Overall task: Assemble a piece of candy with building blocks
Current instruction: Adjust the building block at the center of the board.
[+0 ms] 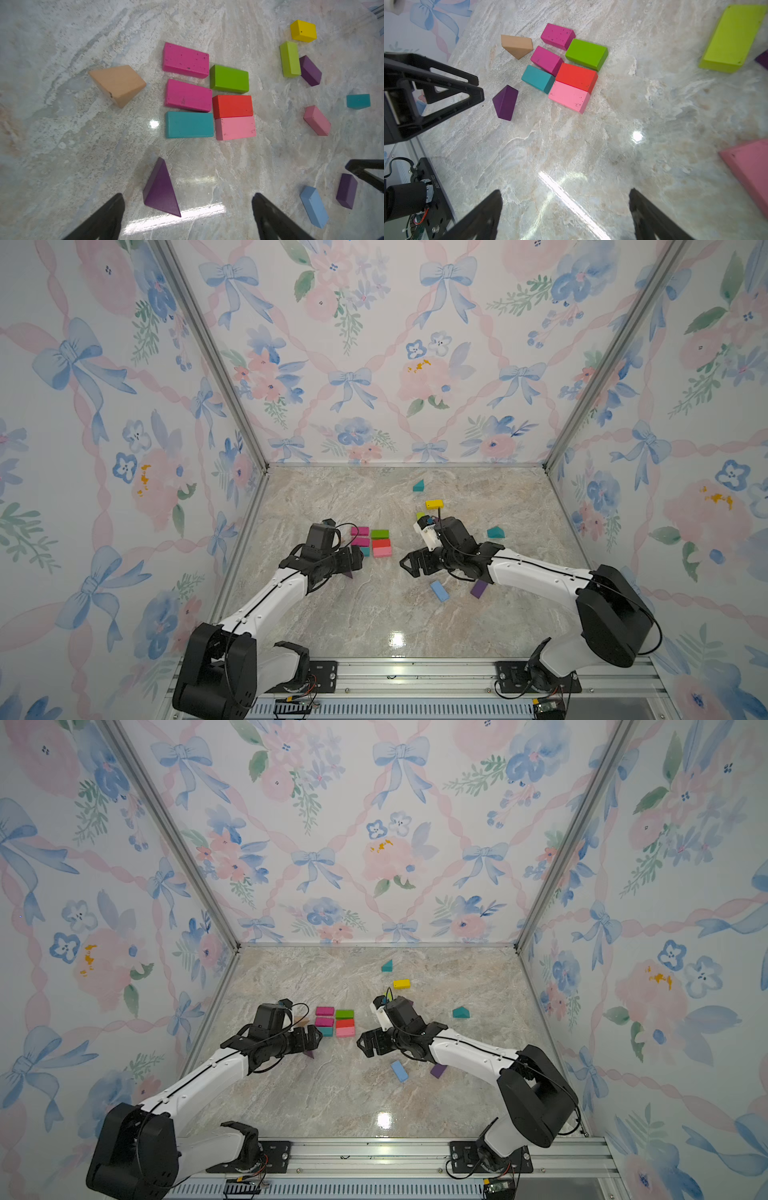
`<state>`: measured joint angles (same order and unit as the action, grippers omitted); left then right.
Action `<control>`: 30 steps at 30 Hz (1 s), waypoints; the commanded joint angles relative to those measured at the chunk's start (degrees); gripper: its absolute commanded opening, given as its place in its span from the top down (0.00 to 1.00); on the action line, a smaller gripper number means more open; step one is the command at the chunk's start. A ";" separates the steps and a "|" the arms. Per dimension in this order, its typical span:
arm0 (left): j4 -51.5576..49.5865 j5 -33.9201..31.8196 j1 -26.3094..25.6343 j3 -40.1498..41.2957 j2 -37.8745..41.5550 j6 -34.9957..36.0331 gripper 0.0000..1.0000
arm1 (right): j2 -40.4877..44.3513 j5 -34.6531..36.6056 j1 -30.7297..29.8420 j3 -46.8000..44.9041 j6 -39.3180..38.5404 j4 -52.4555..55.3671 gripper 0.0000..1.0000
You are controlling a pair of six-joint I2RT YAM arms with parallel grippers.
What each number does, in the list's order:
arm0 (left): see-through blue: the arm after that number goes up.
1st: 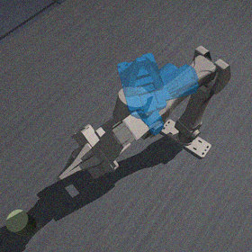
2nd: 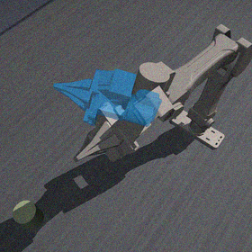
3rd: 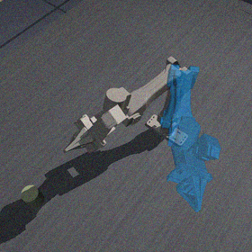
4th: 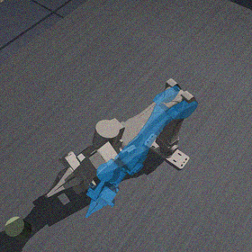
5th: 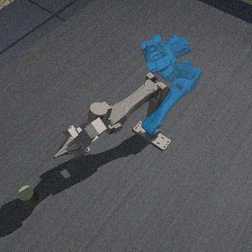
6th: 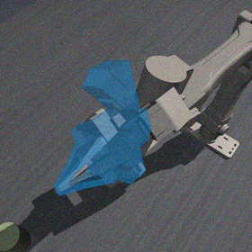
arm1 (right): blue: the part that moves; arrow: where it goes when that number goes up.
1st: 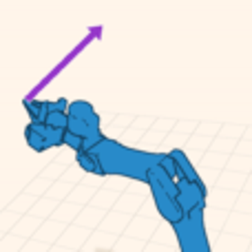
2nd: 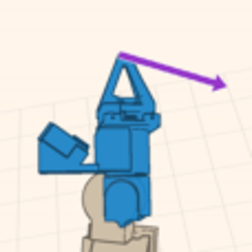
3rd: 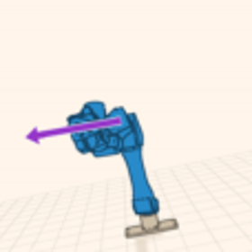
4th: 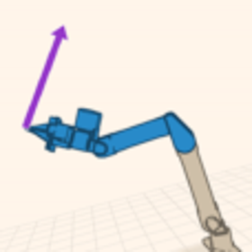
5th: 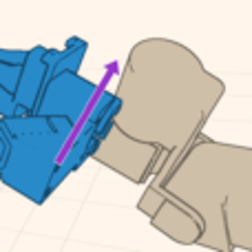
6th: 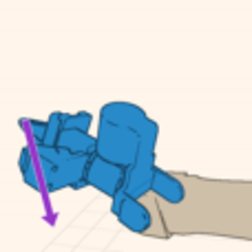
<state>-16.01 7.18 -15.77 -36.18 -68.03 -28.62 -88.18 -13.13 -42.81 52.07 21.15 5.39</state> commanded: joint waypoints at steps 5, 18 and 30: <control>-2.12 -2.52 -1.07 1.13 2.93 -1.92 0.02 | 0.05 -5.03 0.16 -4.25 -0.55 -2.28 0.04; -2.39 -0.38 -0.69 -5.90 1.87 0.73 0.02 | -18.91 -7.75 -4.77 2.11 9.36 -21.13 0.04; -2.23 2.56 4.15 -8.46 -0.32 4.07 0.02 | -29.97 -7.34 -5.36 13.00 12.34 -21.63 0.05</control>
<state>-17.87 8.16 -12.36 -43.07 -67.53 -26.76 -115.57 -20.62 -47.46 63.79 32.10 -18.28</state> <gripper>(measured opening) 0.980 0.954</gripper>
